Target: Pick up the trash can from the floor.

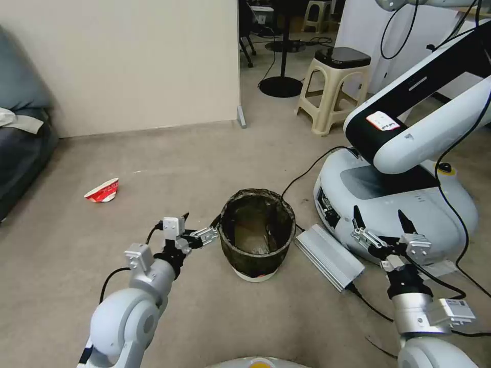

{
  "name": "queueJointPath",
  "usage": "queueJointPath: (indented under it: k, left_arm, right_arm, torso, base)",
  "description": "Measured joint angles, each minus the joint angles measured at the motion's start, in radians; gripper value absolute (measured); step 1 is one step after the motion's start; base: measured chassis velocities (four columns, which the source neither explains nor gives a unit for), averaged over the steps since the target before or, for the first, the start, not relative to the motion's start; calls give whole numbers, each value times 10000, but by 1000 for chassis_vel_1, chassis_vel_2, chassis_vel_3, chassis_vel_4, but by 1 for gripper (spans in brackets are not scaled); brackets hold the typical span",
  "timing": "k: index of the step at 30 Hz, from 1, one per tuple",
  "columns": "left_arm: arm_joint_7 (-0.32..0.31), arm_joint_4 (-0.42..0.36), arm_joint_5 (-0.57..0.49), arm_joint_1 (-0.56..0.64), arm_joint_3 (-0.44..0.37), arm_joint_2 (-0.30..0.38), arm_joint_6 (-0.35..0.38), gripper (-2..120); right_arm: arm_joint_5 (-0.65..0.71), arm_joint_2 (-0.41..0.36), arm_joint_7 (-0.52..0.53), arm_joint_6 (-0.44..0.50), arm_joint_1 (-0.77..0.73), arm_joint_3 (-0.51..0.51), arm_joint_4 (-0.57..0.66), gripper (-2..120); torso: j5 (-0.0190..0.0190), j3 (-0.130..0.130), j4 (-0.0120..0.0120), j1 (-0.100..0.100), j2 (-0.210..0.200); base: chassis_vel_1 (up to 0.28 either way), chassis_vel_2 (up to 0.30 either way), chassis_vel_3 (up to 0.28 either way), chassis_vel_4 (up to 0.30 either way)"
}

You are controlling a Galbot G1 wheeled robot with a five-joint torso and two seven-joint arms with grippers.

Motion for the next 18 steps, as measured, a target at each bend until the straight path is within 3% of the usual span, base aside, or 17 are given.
queueJointPath:
  k: [4,15,18]
  left_arm:
    - [-191,292,-269,-515,514,-8,657,100]
    - [-975,698,-484,-1143,1060,-270,1343,100]
    - [-1438,944,-594,-1474,1266,-407,1593,100]
  right_arm:
    - [0,-8,11,-8,-4,28,-42,100]
    - [-12,39,19,-12,-14,41,-118,100]
    - [-34,75,21,-11,-15,47,-158,100]
  torso:
    - [-2,0,-1,0,0]
    - [1,0,0,0,0]
    - [1,0,0,0,0]
  base:
    - [0,0,0,0]
    - [0,0,0,0]
    - [0,0,0,0]
